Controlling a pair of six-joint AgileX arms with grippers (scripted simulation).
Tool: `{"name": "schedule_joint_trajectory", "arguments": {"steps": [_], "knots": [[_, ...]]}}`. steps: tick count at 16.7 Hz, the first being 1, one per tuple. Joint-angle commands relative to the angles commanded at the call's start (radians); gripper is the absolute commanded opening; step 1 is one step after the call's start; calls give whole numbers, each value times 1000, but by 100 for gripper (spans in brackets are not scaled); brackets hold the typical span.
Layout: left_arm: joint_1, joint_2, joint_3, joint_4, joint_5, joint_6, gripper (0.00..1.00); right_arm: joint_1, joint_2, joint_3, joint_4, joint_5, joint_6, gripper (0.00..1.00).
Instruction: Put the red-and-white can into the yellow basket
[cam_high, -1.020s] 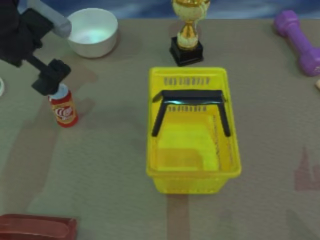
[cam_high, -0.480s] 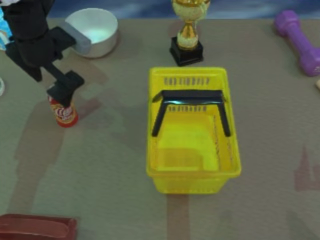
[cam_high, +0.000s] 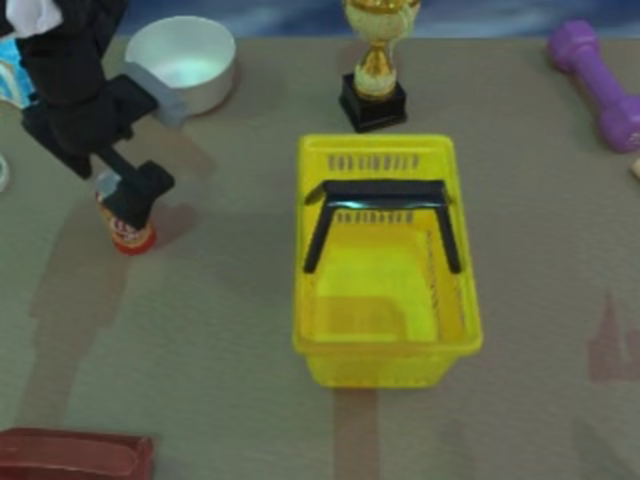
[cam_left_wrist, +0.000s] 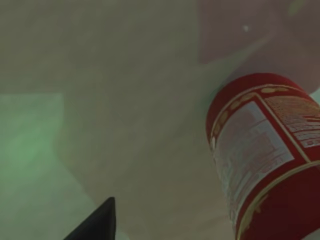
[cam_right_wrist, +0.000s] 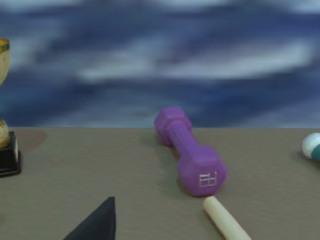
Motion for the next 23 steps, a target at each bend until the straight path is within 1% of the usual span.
{"name": "schedule_joint_trajectory", "arguments": {"steps": [3, 7, 20, 21, 23], "knots": [[0, 16, -56, 71, 0, 0, 100, 0, 0, 0, 0, 0, 0, 100], [0, 17, -60, 75, 0, 0, 100, 0, 0, 0, 0, 0, 0, 100], [0, 17, -60, 75, 0, 0, 2, 0, 0, 0, 0, 0, 0, 100], [0, 17, -60, 75, 0, 0, 0, 0, 0, 0, 0, 0, 0, 100], [0, 17, -60, 75, 0, 0, 0, 0, 0, 0, 0, 0, 0, 100]]}}
